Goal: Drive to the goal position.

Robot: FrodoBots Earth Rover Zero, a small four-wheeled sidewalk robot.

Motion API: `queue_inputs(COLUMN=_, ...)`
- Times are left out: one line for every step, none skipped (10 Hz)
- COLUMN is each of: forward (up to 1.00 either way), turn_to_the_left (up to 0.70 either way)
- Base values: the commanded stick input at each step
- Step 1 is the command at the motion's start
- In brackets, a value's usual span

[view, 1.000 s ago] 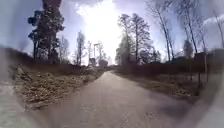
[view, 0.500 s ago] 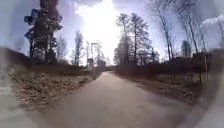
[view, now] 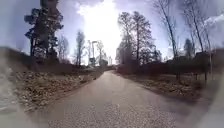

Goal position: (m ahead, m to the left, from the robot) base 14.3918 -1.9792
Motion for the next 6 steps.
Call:
queue_inputs(forward=1.00, turn_to_the_left=0.08)
queue_inputs(forward=1.00, turn_to_the_left=0.00)
queue_inputs(forward=1.00, turn_to_the_left=0.00)
queue_inputs(forward=1.00, turn_to_the_left=0.00)
queue_inputs(forward=1.00, turn_to_the_left=0.00)
queue_inputs(forward=1.00, turn_to_the_left=0.00)
